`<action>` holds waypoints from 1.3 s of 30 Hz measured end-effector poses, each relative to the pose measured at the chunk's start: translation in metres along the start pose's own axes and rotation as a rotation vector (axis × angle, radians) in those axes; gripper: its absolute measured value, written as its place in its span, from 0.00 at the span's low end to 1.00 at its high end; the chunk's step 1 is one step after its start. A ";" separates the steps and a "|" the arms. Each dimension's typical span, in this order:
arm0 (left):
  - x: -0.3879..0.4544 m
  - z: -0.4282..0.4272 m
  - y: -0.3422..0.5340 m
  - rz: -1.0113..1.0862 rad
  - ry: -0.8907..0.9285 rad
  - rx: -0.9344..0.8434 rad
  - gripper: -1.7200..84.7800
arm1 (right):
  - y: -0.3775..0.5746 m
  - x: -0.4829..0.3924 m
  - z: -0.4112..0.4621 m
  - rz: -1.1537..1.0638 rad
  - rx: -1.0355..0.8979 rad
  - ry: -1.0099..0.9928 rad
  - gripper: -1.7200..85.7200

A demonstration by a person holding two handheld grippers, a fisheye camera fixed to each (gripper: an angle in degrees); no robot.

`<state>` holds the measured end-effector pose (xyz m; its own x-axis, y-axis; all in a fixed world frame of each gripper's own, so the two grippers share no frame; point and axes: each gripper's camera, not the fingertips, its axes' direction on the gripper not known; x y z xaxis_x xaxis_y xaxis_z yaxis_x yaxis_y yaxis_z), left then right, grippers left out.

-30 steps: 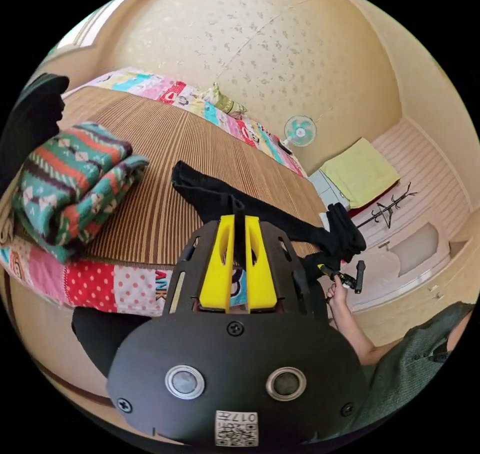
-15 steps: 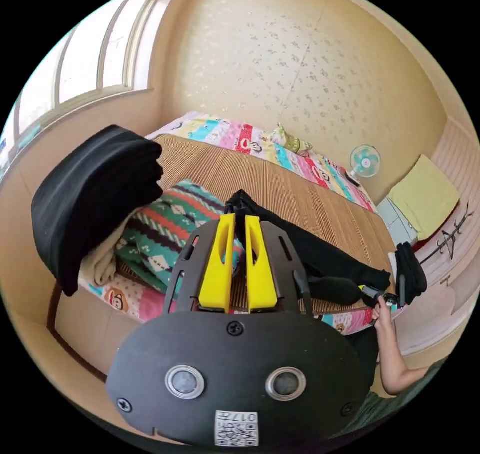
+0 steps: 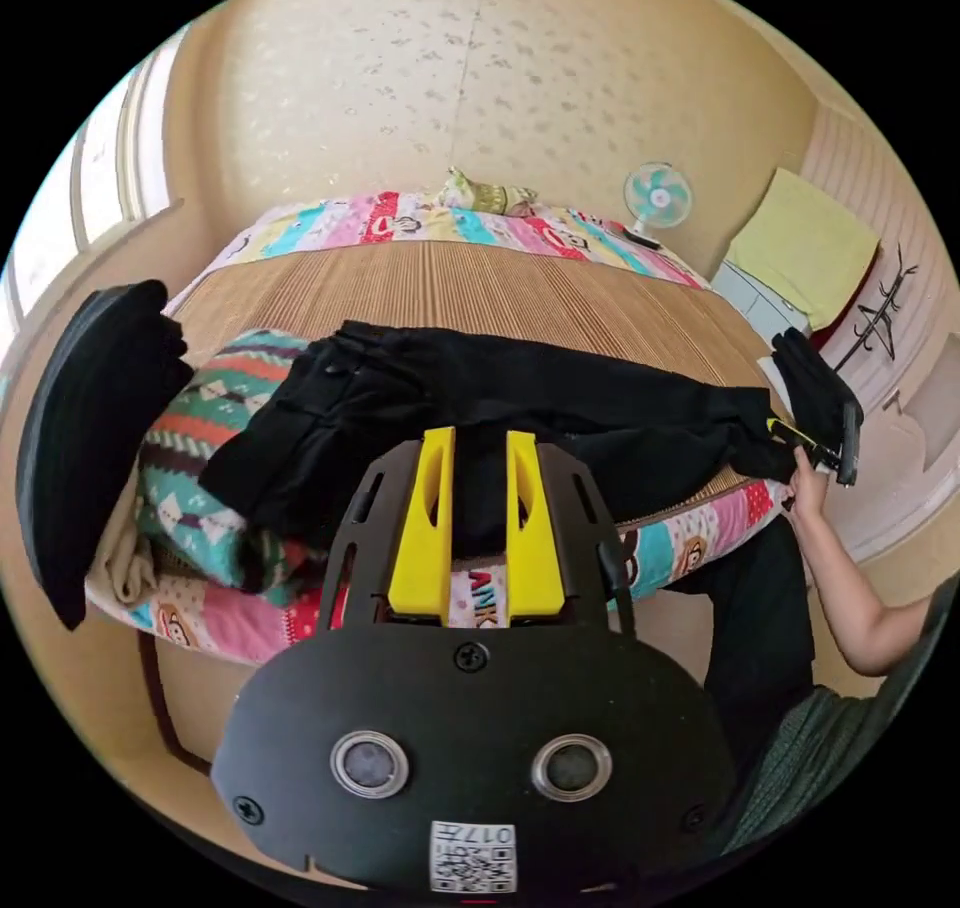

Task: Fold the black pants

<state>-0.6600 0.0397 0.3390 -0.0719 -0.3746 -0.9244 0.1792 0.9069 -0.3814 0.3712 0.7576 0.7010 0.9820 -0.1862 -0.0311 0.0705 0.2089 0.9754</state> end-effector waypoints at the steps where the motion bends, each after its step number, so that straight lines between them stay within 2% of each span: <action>1: 0.008 0.019 -0.012 0.020 0.029 -0.038 0.10 | -0.013 0.006 0.025 0.006 -0.090 0.011 0.03; 3: 0.036 0.094 -0.043 0.053 0.121 -0.156 0.02 | -0.024 0.015 0.054 0.006 -0.140 -0.042 0.03; 4: 0.043 0.113 -0.047 0.051 0.125 -0.186 0.02 | -0.031 0.020 0.063 0.009 -0.134 -0.058 0.03; 6: 0.069 0.175 -0.056 0.053 0.044 -0.306 0.01 | -0.051 0.022 0.069 -0.001 -0.152 -0.054 0.03; 8: 0.080 0.176 -0.062 0.040 0.006 -0.209 0.01 | -0.089 0.016 0.082 -0.061 -0.193 0.012 0.03; 14: 0.089 0.208 -0.111 -0.004 0.012 -0.169 0.01 | -0.186 0.006 0.115 -0.245 -0.163 0.007 0.03; 17: 0.087 0.211 -0.130 -0.020 0.014 -0.186 0.01 | -0.226 0.022 0.107 -0.162 -0.248 -0.098 0.03; 19: 0.085 0.197 -0.131 -0.010 0.028 -0.192 0.01 | -0.235 0.037 0.084 -0.072 -0.244 -0.184 0.03; 21: 0.076 0.150 -0.110 -0.014 0.020 -0.094 0.03 | -0.220 0.058 0.042 0.014 -0.123 -0.291 0.04; 24: 0.052 0.077 -0.069 -0.029 -0.003 -0.007 0.09 | -0.173 0.104 -0.022 0.135 -0.002 -0.394 0.06; 26: 0.027 0.035 -0.046 -0.022 0.050 0.012 0.11 | -0.128 0.139 -0.054 0.161 0.058 -0.407 0.09; 30: -0.052 -0.043 0.001 -0.169 0.040 0.014 0.12 | -0.091 0.190 -0.067 0.232 -0.006 -0.420 0.13; 34: -0.108 -0.075 0.015 -0.261 -0.011 -0.031 0.10 | -0.105 0.240 -0.067 0.422 -0.031 -0.527 0.20; 39: -0.180 -0.087 0.010 -0.442 0.216 -0.078 0.10 | -0.164 0.252 -0.040 0.545 -0.087 -0.737 0.22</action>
<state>-0.7304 0.1330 0.5011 -0.3276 -0.6853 -0.6504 0.0121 0.6853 -0.7282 0.6137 0.7152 0.5248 0.5254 -0.5993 0.6040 -0.3266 0.5135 0.7935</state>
